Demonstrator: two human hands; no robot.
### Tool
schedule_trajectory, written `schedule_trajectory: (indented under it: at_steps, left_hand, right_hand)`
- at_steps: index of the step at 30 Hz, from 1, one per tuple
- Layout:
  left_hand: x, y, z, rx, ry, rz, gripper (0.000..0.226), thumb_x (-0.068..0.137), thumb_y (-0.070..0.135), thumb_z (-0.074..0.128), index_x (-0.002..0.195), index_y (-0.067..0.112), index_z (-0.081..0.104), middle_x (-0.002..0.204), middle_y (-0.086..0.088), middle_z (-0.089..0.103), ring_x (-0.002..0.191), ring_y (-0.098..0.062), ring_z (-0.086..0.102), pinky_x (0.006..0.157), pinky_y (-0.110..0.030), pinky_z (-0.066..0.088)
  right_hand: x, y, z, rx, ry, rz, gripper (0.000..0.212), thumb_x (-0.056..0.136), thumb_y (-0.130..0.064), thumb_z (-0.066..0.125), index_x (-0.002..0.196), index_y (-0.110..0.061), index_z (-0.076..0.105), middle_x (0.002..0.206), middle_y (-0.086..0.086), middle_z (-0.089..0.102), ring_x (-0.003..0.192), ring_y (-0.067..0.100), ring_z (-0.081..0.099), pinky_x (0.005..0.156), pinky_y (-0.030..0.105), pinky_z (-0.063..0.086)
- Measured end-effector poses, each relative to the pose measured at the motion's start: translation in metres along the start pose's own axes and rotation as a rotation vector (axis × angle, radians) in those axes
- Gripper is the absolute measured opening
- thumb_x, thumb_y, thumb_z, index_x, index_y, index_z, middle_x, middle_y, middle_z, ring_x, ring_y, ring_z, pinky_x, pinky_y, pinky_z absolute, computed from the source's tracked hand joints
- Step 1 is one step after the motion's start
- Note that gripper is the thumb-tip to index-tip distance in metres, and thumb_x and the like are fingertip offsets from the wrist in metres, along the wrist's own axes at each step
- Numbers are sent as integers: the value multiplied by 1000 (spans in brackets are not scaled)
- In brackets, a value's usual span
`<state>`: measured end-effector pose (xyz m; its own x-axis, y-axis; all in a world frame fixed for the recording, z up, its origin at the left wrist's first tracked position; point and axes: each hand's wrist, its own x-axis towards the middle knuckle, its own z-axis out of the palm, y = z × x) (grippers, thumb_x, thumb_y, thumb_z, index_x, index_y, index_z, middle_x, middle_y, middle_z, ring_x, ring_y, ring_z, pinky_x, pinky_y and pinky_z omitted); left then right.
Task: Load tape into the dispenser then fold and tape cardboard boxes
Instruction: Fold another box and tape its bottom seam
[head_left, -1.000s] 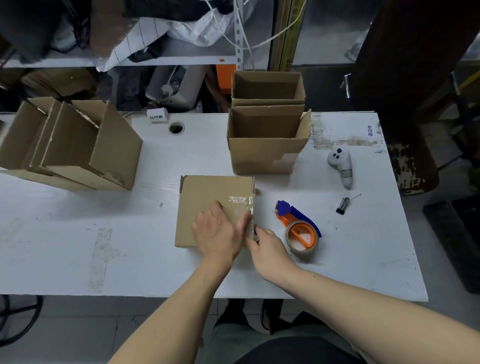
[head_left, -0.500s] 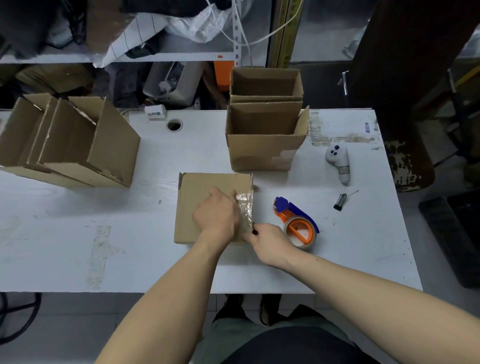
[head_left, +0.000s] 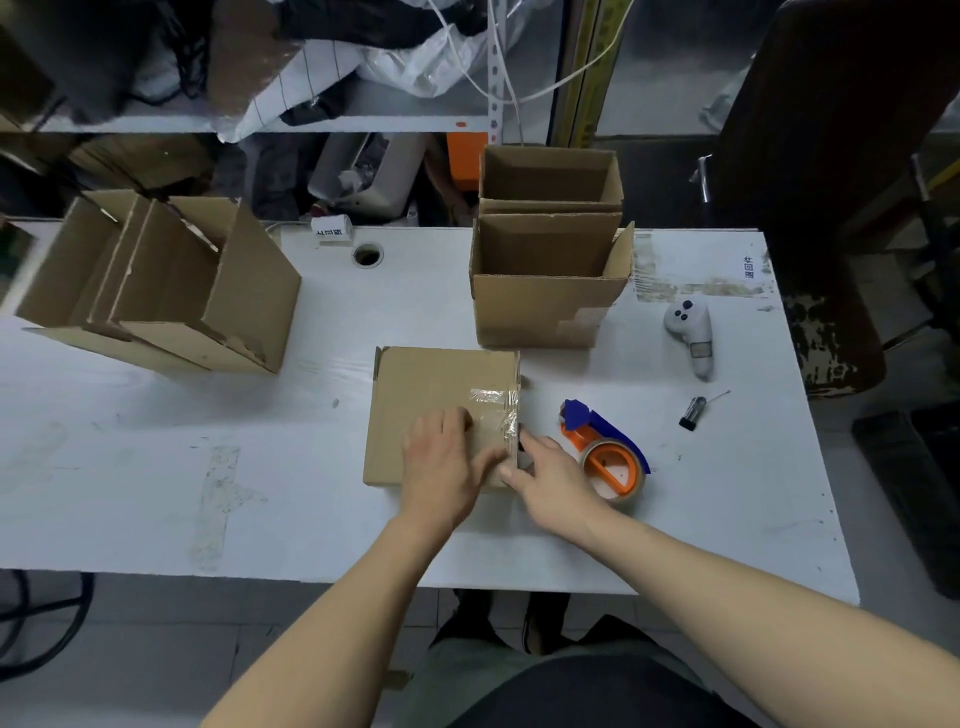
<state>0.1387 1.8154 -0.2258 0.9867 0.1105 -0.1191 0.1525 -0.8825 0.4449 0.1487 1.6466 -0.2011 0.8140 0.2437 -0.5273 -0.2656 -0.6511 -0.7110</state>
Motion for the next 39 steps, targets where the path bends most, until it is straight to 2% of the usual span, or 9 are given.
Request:
schedule_trajectory:
  at_steps: [6,11,14,18,25,29,32,36,39]
  left_hand:
    - [0,0,0,-106,71,20,15,100,23,48,106,17,61,96,-6,62,89,-35,53,79,-45,42]
    - [-2,-21,-30,-26,288,-144,47,95,31,61,134,4,54,129,-15,58,114,-39,50,99,-46,38]
    - [-5,-29,-42,-20,134,-482,64,99,47,57,145,5,44,144,-15,53,130,-41,41,106,-55,36]
    - [-10,-22,-49,-240,-8,-539,54,99,54,42,128,10,50,124,-13,65,115,-39,56,101,-54,45]
    - [-30,0,-115,-608,260,-328,34,102,51,58,130,34,65,123,21,67,113,0,61,97,-31,51]
    - [-21,-13,-128,-962,-100,-583,90,81,77,70,151,25,48,150,10,54,133,-14,56,112,-49,46]
    - [-22,-7,-130,-1289,-298,-646,57,95,62,61,131,18,68,124,-7,75,117,-29,71,101,-60,55]
    - [-25,2,-124,-968,-192,-477,49,103,64,46,125,28,70,116,9,77,112,-20,71,98,-46,58]
    - [-33,24,-117,-562,-69,-310,50,104,64,37,139,34,54,121,11,68,110,-18,65,94,-38,52]
  right_hand:
    - [-16,5,13,-507,176,-75,35,107,-52,42,119,-25,60,101,3,71,93,28,66,74,40,53]
    - [-9,-3,-5,-73,85,77,63,98,-52,62,149,-17,51,137,2,64,119,19,63,100,38,54]
    - [-2,-8,-11,59,3,134,77,101,-57,56,160,-15,34,155,5,50,137,22,53,112,39,45]
    - [-1,-14,-9,87,-54,115,52,103,-57,52,145,-27,53,138,-6,62,123,18,60,108,37,48]
    - [1,-2,-34,781,-68,207,52,91,-49,69,124,-8,65,120,7,73,105,23,67,80,37,60]
    - [3,10,-45,877,-223,209,56,95,-47,66,132,-6,64,121,16,71,107,30,65,86,42,58]
    - [2,4,-41,753,-221,208,54,97,-52,64,132,-11,66,128,14,71,117,31,67,90,41,60]
    - [-4,-25,-40,215,88,102,51,98,-60,59,139,-29,56,132,-8,64,116,12,63,96,31,52]
    - [-14,-49,-41,676,-134,-9,49,102,-57,54,144,-32,55,144,-11,62,132,11,58,110,42,50]
